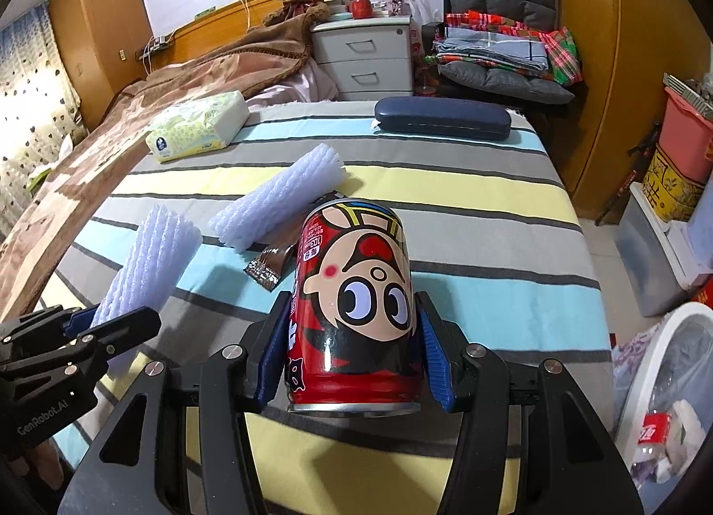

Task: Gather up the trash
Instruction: 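Lift the foam sleeve with the left tool while the right tool lifts the red can, then carry the foam sleeve and red can over the white bin with both tools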

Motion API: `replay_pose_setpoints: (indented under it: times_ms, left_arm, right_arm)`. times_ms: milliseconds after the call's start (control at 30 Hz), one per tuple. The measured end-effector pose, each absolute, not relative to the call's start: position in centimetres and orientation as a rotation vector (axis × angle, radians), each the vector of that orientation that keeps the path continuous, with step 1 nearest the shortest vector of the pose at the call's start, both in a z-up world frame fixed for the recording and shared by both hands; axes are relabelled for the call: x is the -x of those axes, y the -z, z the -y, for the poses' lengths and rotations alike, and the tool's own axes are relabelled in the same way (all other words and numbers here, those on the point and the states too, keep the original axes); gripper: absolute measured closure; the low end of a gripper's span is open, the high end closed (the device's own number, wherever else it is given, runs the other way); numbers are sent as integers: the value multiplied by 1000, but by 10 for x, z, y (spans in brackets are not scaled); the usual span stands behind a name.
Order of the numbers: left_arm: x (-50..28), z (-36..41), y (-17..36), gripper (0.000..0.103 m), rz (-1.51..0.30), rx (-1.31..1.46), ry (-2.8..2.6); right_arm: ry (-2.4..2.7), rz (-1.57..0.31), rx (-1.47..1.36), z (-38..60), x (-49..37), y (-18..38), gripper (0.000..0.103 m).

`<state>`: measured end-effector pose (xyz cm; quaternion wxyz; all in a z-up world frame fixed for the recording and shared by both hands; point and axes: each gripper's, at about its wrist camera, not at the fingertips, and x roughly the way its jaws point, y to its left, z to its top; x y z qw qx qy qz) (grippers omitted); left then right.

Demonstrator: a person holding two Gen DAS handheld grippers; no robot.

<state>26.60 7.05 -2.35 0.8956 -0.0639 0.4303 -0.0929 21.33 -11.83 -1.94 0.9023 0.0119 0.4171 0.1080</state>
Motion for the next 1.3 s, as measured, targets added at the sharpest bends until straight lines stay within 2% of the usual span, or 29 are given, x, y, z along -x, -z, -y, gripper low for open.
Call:
replay_pose_setpoints:
  times_ms: [600, 1300]
  left_arm:
    - [-214, -22, -16, 75, -819, 65, 260]
    - [-187, 111, -39, 75, -777, -55, 487]
  right_arm:
    - [-174, -771, -79, 154, -168, -9, 49]
    - [37, -716, -155, 249, -119, -22, 49]
